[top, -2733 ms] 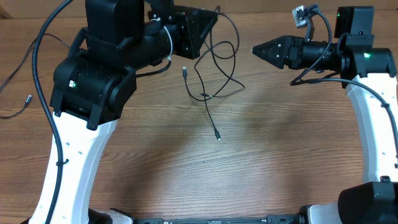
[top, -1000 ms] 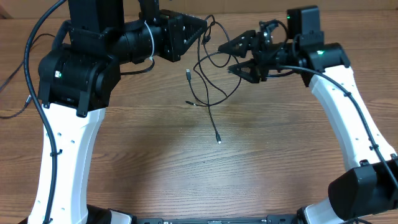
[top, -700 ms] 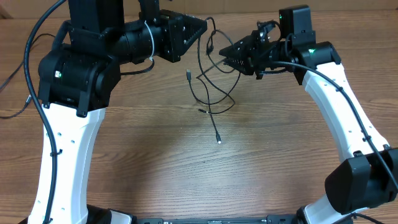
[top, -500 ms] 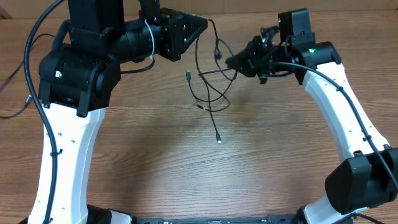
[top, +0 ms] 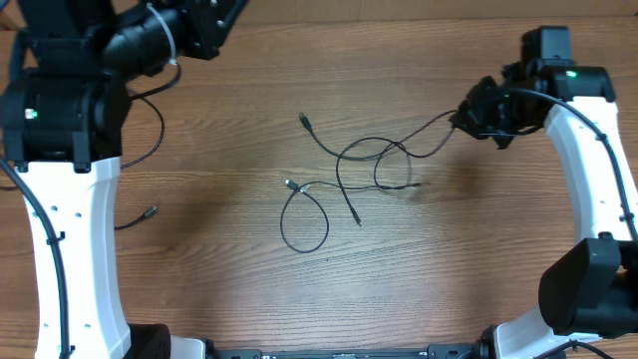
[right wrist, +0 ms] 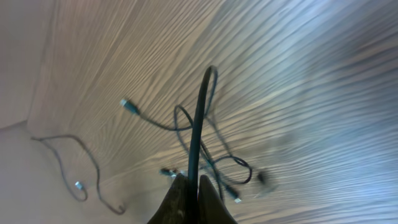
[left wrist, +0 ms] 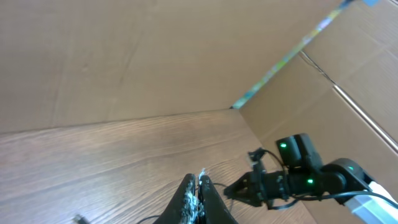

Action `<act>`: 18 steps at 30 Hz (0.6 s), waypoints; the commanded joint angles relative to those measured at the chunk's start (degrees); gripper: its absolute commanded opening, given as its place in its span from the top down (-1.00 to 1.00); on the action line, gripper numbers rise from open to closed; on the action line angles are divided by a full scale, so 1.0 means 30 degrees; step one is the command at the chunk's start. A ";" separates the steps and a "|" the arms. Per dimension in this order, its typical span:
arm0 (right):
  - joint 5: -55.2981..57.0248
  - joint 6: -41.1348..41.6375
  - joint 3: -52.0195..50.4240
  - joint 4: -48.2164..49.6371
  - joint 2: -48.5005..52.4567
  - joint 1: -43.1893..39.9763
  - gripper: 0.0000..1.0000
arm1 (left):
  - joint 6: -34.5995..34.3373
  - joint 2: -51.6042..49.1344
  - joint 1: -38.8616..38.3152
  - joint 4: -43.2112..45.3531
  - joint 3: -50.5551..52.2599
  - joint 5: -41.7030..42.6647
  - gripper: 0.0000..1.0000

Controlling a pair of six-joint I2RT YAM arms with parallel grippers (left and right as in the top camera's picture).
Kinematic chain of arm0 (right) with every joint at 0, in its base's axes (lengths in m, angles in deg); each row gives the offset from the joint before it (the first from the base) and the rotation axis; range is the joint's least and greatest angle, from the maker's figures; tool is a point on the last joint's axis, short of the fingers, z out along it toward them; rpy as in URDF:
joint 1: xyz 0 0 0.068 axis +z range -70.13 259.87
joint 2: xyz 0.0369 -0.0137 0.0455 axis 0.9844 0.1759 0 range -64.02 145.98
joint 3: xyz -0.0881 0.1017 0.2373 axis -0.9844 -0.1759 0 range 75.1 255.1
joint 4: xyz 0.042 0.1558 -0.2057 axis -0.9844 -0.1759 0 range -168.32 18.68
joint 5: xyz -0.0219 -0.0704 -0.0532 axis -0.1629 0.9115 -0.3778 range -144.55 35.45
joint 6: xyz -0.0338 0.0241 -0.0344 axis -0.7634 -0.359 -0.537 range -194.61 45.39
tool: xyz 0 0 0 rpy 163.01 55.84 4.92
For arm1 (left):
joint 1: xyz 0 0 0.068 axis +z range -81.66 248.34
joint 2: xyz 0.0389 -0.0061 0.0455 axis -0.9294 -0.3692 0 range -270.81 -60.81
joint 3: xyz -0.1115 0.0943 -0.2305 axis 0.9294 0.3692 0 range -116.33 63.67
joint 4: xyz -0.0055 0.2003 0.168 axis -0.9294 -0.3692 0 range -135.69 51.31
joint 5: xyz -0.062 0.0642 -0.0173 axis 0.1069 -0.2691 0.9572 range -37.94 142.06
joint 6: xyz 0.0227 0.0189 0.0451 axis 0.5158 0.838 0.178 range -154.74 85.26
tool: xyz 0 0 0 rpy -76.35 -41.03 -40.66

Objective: Untangle cables

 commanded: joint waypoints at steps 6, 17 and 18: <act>-0.0299 -0.1676 0.0168 -0.0044 0.0058 0.0211 0.93 | 0.1406 -0.0495 -0.0321 -0.2339 0.0051 -0.0022 0.92; -0.2550 -0.1479 0.0357 0.0809 -0.0903 0.1647 0.93 | 0.3606 -0.3774 -0.3155 -0.5756 0.0051 -0.0029 0.63; -0.2579 -0.1282 0.0488 0.0816 -0.1078 0.1647 0.93 | 0.3577 -0.4182 -0.3577 -0.6047 0.0051 -0.0146 0.63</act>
